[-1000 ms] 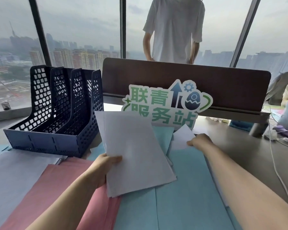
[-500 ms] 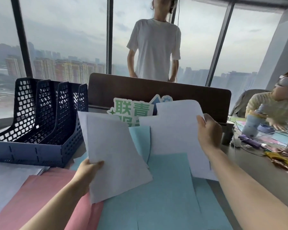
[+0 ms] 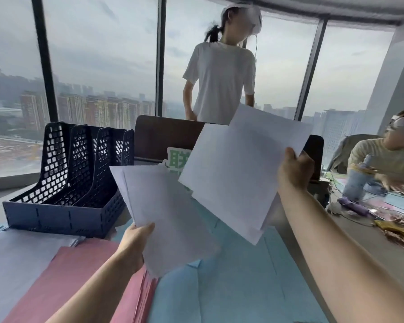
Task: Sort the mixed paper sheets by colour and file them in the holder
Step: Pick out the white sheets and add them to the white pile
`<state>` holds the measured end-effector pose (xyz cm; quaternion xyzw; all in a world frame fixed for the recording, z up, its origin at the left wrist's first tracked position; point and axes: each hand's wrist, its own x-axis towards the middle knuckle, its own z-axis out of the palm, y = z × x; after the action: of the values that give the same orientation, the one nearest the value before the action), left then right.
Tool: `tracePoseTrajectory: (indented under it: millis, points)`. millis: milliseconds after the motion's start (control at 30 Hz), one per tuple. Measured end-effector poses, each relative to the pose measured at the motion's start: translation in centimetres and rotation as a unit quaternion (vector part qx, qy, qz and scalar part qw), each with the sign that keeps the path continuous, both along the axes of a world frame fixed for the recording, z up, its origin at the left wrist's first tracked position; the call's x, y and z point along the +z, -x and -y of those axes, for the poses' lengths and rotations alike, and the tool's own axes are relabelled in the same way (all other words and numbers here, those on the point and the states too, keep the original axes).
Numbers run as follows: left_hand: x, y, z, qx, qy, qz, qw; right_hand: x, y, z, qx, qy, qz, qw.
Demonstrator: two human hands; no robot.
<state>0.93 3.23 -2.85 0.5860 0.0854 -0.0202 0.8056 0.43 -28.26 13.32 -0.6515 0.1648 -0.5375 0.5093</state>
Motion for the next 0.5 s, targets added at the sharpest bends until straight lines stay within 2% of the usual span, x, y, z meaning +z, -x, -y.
tracePoseTrajectory:
  millis: [100, 200, 300, 400, 500]
  points:
    - [0.2, 0.7, 0.4, 0.004, 0.069, 0.001, 0.998, -3.6, -1.0, -0.7, 0.009, -0.074, -0.057, 0.996]
    - [0.5, 0.9, 0.0, 0.003, 0.091, -0.003, 0.996, -7.5, -1.3, -2.2, 0.053, -0.126, -0.127, 0.983]
    - [0.4, 1.0, -0.4, -0.026, 0.084, -0.009, 0.996, -11.1, -1.4, -3.5, 0.117, -0.161, -0.190, 0.961]
    - [-0.8, 0.8, -1.0, -0.001, 0.054, -0.025, 0.998, -13.2, -1.5, -4.0, 0.215, -0.225, -0.253, 0.916]
    - [-1.7, 0.5, -2.2, -0.013, 0.037, -0.041, 0.998, -14.1, -1.8, -2.9, 0.232, -0.250, -0.290, 0.894]
